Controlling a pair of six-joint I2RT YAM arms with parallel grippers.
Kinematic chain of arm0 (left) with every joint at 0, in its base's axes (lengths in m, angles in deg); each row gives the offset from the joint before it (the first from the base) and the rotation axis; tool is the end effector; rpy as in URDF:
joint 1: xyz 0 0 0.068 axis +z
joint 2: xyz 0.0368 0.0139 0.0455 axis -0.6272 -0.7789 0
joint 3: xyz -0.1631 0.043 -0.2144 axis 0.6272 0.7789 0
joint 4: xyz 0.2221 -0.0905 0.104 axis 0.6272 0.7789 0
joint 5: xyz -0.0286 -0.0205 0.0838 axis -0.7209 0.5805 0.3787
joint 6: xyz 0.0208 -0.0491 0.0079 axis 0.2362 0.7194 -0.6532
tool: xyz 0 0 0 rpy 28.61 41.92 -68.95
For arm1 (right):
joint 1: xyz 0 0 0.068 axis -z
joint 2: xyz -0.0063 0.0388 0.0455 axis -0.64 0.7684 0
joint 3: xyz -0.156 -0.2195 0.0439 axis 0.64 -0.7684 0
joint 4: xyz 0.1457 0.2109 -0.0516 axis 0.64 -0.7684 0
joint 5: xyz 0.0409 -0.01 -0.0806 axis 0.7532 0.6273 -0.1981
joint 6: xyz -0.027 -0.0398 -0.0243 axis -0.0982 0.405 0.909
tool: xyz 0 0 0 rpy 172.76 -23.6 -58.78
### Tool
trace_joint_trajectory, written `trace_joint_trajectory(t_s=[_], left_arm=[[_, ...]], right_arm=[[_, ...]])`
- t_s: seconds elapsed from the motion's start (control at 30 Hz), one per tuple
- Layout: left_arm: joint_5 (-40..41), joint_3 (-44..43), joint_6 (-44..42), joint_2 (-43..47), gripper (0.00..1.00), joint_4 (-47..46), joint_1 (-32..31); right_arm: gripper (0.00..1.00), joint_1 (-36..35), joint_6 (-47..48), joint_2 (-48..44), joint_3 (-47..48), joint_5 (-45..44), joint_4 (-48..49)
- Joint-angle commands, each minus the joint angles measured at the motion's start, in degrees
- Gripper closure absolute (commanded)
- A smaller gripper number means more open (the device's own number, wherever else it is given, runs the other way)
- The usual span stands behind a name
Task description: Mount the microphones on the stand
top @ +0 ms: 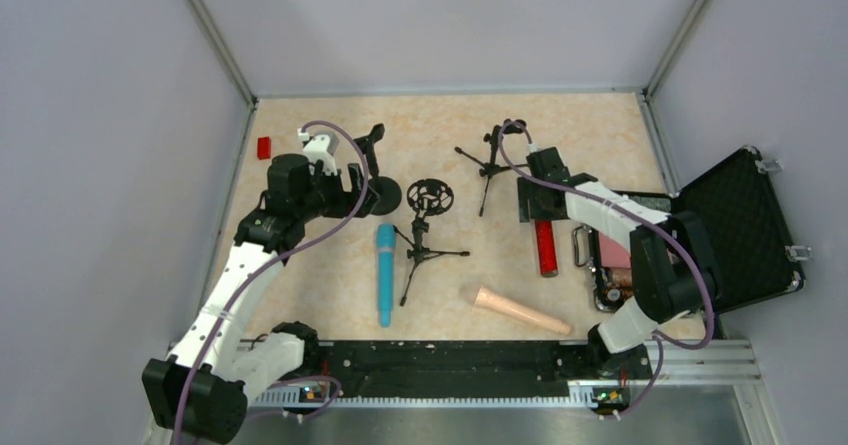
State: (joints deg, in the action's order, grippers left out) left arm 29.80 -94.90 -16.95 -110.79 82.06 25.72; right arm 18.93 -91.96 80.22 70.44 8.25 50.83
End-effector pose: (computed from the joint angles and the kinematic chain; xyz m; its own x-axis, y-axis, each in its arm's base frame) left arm 0.2094 -0.0584 0.3162 -0.5872 -0.1190 -0.8006 0.2997 0.8869 -0.3516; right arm 0.2902 0.1015 0.1903 -0.8455 -0.0660 -0.5299 -0.0290 0.9965 -0.0779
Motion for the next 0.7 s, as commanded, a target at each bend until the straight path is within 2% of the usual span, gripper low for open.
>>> trace_joint_trajectory(t_s=[0.0,0.33,0.47,0.67], left_arm=[[0.88,-1.18,-0.74,1.3,0.11,-0.91,-0.37],[1.2,-1.18,-0.66,1.54,0.11,-0.9,-0.41],[0.87,-1.3,-0.68,1.46,0.11,-0.91,-0.41],[1.57,-1.13,-0.74,1.56,0.11,-1.08,-0.41]], right_arm=[[0.37,-0.28,-0.14,2.07,2.12,-0.03,-0.36],[0.57,-0.65,-0.14,6.1,2.58,1.45,-0.13],[0.76,-0.67,-0.08,6.69,2.66,2.97,0.14],[0.92,-0.75,0.47,5.55,2.94,2.85,0.2]])
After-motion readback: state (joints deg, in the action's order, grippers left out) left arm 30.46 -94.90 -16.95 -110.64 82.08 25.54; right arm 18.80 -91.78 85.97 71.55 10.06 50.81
